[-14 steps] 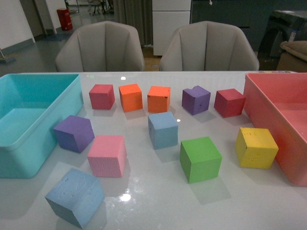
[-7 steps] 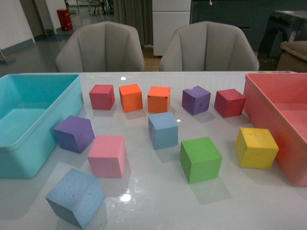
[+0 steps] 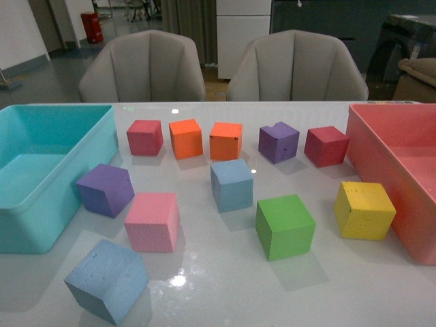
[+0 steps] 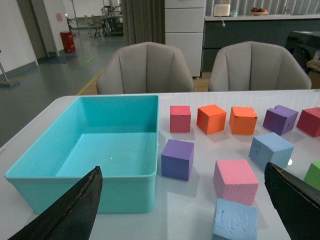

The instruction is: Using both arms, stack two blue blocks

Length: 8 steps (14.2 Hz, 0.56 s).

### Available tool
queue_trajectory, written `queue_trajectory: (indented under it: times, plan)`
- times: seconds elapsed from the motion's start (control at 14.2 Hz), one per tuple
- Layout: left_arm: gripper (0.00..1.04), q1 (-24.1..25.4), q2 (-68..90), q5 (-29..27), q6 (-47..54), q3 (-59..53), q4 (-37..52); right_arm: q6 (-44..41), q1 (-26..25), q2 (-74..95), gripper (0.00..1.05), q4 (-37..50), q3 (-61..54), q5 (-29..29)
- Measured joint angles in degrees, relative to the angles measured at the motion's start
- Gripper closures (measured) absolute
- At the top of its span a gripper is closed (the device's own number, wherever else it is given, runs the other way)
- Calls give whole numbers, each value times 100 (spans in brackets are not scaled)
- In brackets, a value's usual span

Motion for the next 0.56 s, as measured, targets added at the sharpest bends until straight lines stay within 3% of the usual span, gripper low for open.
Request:
queue_trajectory:
  times: [0.07, 0.21, 0.28, 0.35, 0.56]
  plan:
    - [7, 0, 0, 0, 0, -2, 0, 0, 0, 0, 24, 0, 2, 0]
    - [7, 0, 0, 0, 0, -2, 0, 0, 0, 0, 8, 0, 0, 0]
    - [7, 0, 4, 4, -4, 0, -28, 0, 0, 0, 5, 0, 0, 0]
    - [7, -151, 798, 13, -190, 575, -1368, 0, 0, 0, 7, 2, 0, -2]
    - [7, -833, 2312, -330, -264, 940, -164, 0, 0, 0, 6, 2, 2, 0]
